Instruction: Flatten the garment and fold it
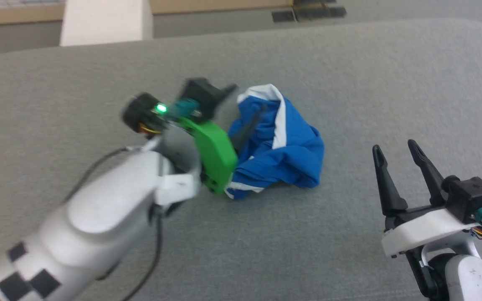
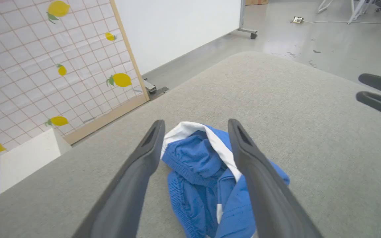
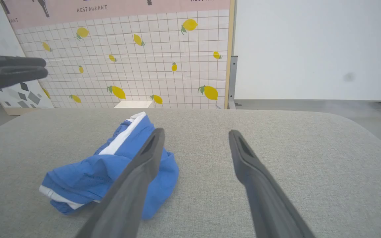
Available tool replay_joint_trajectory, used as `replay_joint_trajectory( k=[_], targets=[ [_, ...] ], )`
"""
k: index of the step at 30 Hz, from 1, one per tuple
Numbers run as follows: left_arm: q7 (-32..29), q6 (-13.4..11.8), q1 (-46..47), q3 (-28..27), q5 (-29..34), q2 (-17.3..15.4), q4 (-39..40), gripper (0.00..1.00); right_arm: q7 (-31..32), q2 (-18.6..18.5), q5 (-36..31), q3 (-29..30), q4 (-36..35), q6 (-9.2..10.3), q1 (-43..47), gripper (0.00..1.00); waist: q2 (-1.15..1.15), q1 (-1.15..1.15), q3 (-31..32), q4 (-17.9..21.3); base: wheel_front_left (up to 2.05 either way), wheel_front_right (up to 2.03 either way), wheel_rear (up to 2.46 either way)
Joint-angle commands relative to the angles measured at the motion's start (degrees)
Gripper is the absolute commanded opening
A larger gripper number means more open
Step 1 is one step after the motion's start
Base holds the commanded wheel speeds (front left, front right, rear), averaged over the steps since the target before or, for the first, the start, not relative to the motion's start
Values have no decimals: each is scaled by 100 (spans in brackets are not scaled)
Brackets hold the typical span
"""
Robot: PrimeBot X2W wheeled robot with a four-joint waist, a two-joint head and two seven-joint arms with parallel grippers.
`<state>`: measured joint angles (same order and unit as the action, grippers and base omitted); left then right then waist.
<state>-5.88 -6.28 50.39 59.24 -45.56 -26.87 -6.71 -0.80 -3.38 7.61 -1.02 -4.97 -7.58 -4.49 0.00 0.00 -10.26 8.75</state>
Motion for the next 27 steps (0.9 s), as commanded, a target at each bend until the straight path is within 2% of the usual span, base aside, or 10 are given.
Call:
replay_joint_trajectory(
  k=[1,10,14,19,24,27],
  targets=[
    [123,-119,72,-143,-28,-208,34,100,41,-27,31,27,-3,9,59,100,0,0,489,-477,0,0,0],
    [1273,-848,-831,-918,-19,-1428,126,100,197,-135,150,72,-142,9,254,100,0,0,797,-799,0,0,0],
    [1737,-1210,-1582,-1072,-91,-1776,354,100,224,-164,175,96,-202,9,387,100,0,0,855,-879,0,0,0],
    [2014,-1632,-2489,-1271,-205,-1827,735,100,225,-184,207,107,-245,9,564,100,0,0,913,-948,0,0,0],
    [2081,-1882,-3176,-1619,-197,-1630,969,100,221,-201,238,92,-253,9,699,100,0,0,989,-966,0,0,0],
    [2085,-1927,-3423,-1998,-51,-1458,1127,100,234,-210,251,100,-264,9,730,100,0,0,1004,-975,0,0,0]
  ],
)
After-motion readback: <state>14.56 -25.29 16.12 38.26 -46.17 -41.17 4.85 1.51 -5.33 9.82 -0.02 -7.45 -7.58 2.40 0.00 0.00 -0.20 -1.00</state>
